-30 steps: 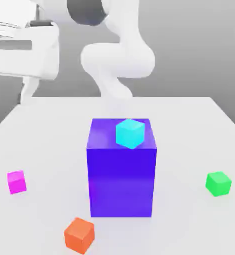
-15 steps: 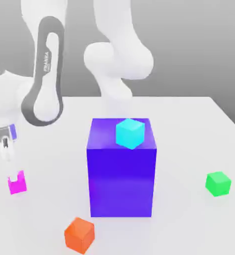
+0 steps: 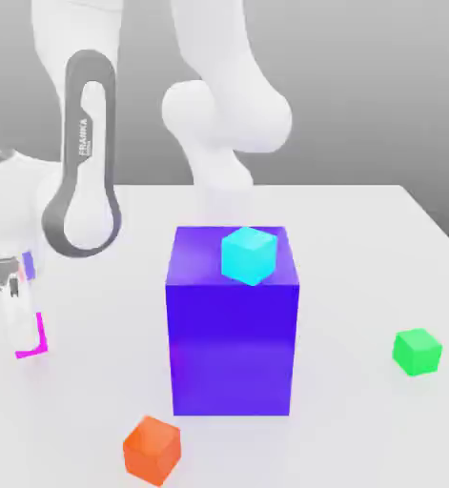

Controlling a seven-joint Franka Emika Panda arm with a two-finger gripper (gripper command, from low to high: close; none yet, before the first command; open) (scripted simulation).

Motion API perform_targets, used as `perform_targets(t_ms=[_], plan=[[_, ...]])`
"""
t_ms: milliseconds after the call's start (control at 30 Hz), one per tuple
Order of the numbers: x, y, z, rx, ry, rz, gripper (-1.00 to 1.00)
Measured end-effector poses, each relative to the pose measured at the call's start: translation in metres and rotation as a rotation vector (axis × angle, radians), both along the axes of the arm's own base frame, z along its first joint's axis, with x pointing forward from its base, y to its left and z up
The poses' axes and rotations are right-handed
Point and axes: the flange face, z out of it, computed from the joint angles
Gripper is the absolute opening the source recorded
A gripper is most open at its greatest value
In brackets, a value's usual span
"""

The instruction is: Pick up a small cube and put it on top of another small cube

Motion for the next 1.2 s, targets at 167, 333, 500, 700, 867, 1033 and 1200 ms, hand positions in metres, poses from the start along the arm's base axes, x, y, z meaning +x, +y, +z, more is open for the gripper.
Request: perform_targets(t_ms=[167,333,500,700,867,1033,1200], plan=[[0.095,0.067,0.034,-0.021,-0.070,0.144,-1.00],[0.180,0.206,0.064,0.000,-0.144,0.308,-1.00],[0.208,0.359,0.095,0.048,-0.201,0.438,-1.00],[0.162,0.530,0.115,0.116,-0.201,0.553,-1.00],[0.104,0.607,0.117,0.137,-0.159,0.533,-1.00],[0.019,0.679,0.113,0.136,-0.110,0.547,-1.00],[0.014,0.625,0.067,0.024,-0.017,0.310,-1.00]])
